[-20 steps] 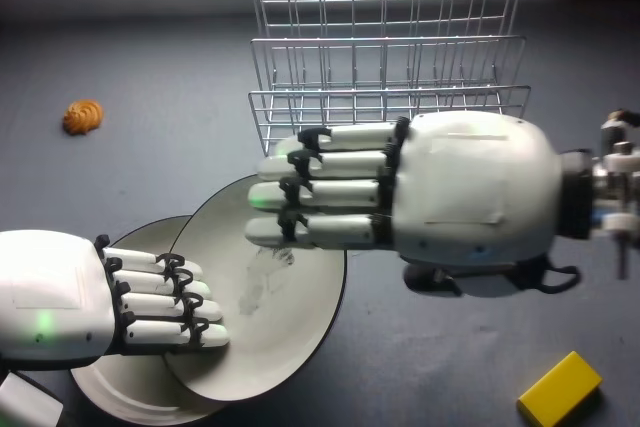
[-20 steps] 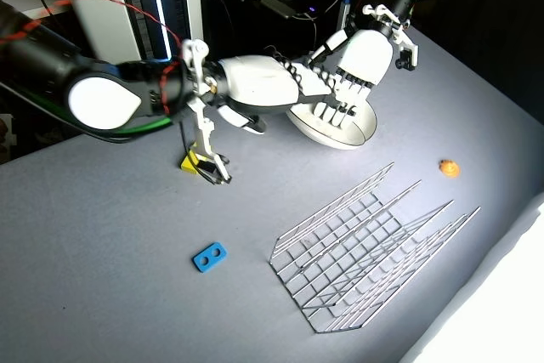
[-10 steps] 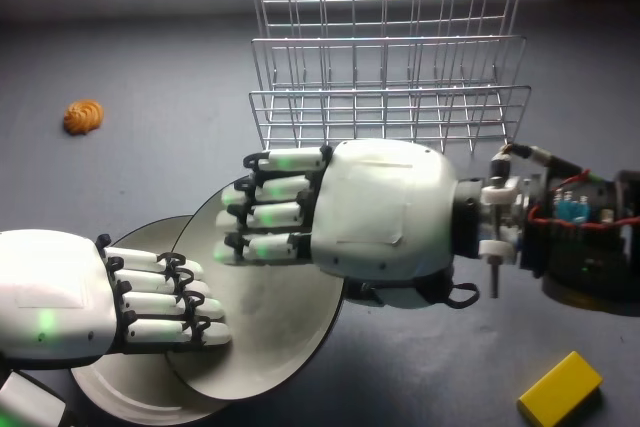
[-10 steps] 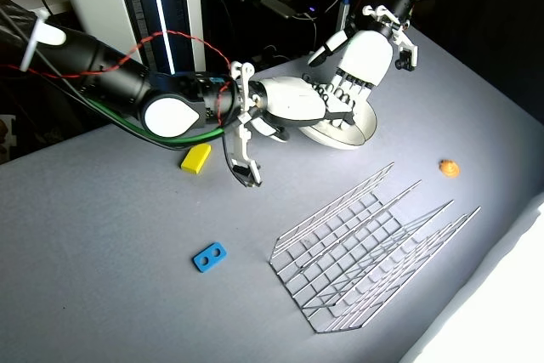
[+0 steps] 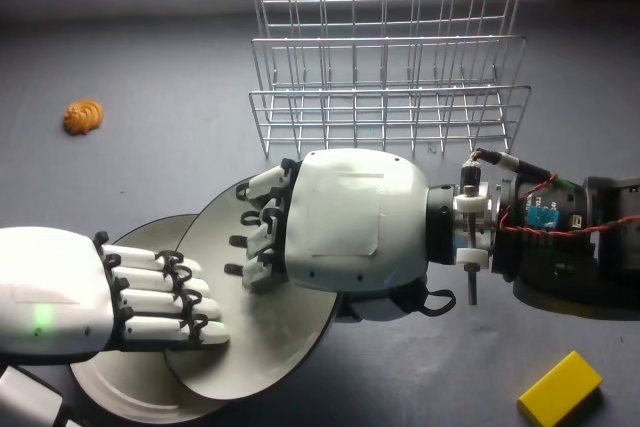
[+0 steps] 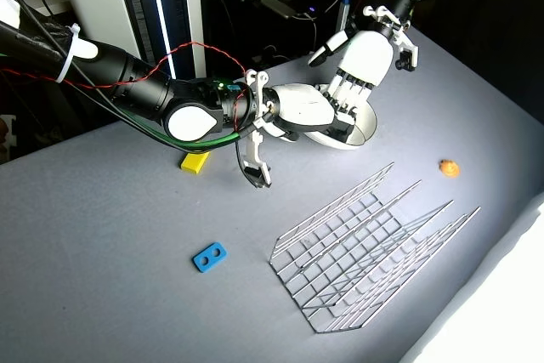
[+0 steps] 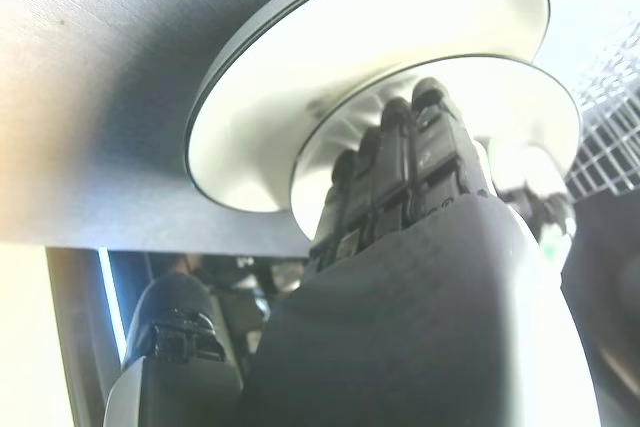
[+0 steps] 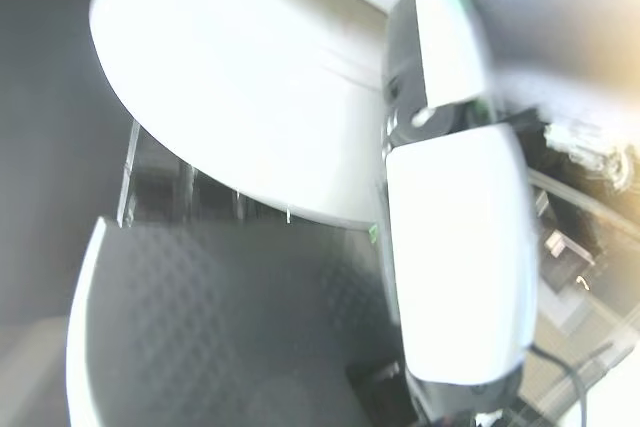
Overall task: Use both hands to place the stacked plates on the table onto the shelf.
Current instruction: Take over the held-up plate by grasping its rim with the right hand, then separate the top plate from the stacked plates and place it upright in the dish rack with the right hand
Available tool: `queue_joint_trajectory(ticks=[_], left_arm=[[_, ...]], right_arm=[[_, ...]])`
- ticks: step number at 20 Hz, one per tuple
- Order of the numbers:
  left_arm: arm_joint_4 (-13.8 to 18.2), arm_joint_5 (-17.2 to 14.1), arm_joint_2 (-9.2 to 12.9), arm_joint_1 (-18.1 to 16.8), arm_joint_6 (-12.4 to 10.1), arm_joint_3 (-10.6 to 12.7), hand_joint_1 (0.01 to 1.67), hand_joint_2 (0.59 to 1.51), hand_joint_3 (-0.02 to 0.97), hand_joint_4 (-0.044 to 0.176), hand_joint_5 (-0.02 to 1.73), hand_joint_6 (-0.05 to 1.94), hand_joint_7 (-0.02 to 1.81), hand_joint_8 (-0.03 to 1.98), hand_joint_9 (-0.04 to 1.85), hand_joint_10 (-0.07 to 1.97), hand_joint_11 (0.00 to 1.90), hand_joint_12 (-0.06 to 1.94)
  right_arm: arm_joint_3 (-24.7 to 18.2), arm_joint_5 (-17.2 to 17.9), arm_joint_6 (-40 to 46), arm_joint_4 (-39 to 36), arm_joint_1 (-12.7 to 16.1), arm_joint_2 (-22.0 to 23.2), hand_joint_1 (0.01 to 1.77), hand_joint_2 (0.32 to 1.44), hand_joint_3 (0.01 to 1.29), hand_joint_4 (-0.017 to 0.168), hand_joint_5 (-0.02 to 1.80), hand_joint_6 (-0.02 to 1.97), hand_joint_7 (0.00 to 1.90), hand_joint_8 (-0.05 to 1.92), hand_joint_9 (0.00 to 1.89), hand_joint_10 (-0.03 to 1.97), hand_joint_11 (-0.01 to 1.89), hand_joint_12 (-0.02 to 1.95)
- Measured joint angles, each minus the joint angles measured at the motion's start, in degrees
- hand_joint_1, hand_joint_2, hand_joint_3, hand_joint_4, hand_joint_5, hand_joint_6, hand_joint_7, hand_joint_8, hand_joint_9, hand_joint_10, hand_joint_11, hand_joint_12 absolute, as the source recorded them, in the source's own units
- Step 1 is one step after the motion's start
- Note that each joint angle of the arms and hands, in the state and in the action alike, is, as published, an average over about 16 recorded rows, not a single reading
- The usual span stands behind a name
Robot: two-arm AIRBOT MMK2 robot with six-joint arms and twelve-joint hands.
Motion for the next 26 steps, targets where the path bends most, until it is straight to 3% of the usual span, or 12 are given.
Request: queue_joint_trajectory(ticks=[6, 14, 21, 26], left_arm=[[-1.99, -0.4, 1.2, -2.92, 0.01, 1.16, 0.02, 1.15, 0.011, 0.005, 0.03, 0.01, 0.02, 0.0, 0.02, 0.01, 0.01, 0.01], [-3.0, -2.54, 3.59, -8.32, 0.01, 5.09, 0.02, 1.141, 0.011, 0.0, 0.07, 0.02, 0.04, 0.0, 0.02, 0.01, 0.02, 0.01], [-0.27, -6.34, 4.95, -11.97, -0.02, 9.56, 0.02, 1.132, 0.011, 0.0, 0.1, 0.02, 0.05, 0.0, 0.02, 0.01, 0.02, 0.01], [3.55, -9.84, 5.67, -14.34, -0.02, 12.28, 0.02, 1.127, 0.01, 0.001, 0.1, 0.01, 0.05, 0.0, 0.02, 0.01, 0.02, 0.01]], right_arm=[[-0.34, 1.32, -0.23, -0.03, 0.09, -0.02, 1.12, 1.0, 0.01, 0.011, 0.87, 0.39, 0.91, 0.42, 1.06, 0.01, 0.66, 1.08], [-4.06, 0.73, 1.63, -0.03, 1.61, 3.02, 1.14, 1.0, 0.01, 0.022, 0.89, 0.68, 0.94, 0.7, 1.16, 0.0, 0.74, 1.04], [-9.43, -0.67, 7.33, -0.1, 5.19, 8.93, 1.16, 1.0, 0.01, 0.027, 0.92, 0.87, 1.0, 0.82, 1.17, 0.0, 0.75, 1.0], [-12.12, -1.29, 14.42, -0.26, 8.77, 13.71, 1.18, 1.01, 0.01, 0.028, 0.95, 0.98, 1.04, 0.85, 1.18, 0.0, 0.75, 0.98]])
